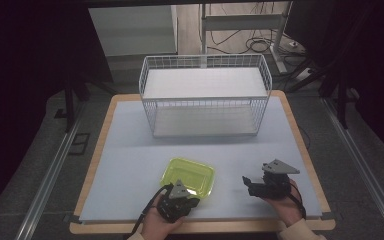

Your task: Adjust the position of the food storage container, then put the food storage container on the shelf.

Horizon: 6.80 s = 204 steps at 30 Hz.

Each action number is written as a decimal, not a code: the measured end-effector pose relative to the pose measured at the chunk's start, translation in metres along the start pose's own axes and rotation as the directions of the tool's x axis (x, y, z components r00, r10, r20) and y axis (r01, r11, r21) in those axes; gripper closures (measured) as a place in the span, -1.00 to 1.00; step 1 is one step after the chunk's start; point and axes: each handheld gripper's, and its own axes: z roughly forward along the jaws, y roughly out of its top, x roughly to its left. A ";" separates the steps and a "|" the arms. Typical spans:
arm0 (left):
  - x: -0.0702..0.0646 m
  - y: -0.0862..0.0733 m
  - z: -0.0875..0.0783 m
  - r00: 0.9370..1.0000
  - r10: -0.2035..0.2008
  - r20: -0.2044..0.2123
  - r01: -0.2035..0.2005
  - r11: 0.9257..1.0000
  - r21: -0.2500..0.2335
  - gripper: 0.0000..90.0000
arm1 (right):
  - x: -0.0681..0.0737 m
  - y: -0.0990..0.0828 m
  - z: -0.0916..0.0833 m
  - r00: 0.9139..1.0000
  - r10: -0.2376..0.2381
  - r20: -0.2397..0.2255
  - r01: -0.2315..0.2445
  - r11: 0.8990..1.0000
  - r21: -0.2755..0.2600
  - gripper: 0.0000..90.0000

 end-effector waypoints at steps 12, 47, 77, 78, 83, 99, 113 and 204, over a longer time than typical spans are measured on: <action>-0.005 0.019 0.024 0.999 -0.021 -0.027 0.021 1.000 -0.010 0.99 | 0.000 0.000 0.000 1.000 0.002 0.000 -0.002 1.000 -0.002 -0.72; 0.047 0.011 -0.081 0.990 -0.140 0.029 0.143 0.973 -0.181 0.94 | -0.001 -0.001 -0.001 1.000 -0.003 0.000 0.003 1.000 -0.006 -0.72; 0.115 0.001 -0.088 0.914 -0.396 0.085 0.405 0.902 -0.153 -0.28 | 0.006 0.020 -0.004 0.956 0.117 -0.268 -0.135 0.990 -0.051 -0.50; 0.116 0.001 -0.088 0.913 -0.397 0.091 0.407 0.901 -0.153 -0.28 | 0.007 0.022 -0.004 0.951 0.119 -0.285 -0.137 0.990 -0.045 -0.48; 0.119 0.001 -0.084 0.907 -0.407 0.106 0.418 0.899 -0.133 -0.27 | 0.012 0.030 0.000 0.932 0.150 -0.331 -0.158 0.987 0.003 -0.41; 0.130 -0.006 -0.078 0.866 -0.462 0.193 0.486 0.868 -0.103 -0.10 | 0.033 0.055 0.036 0.855 0.256 -0.451 -0.225 0.967 0.121 -0.19; 0.132 -0.007 -0.061 0.859 -0.469 0.204 0.488 0.871 -0.052 0.06 | 0.036 0.049 0.062 0.800 0.367 -0.475 -0.288 0.929 0.233 0.11; 0.112 0.049 -0.104 0.893 -0.345 0.289 0.410 0.888 -0.206 0.82 | 0.019 0.106 0.007 0.783 0.336 -0.523 -0.345 0.935 0.085 0.81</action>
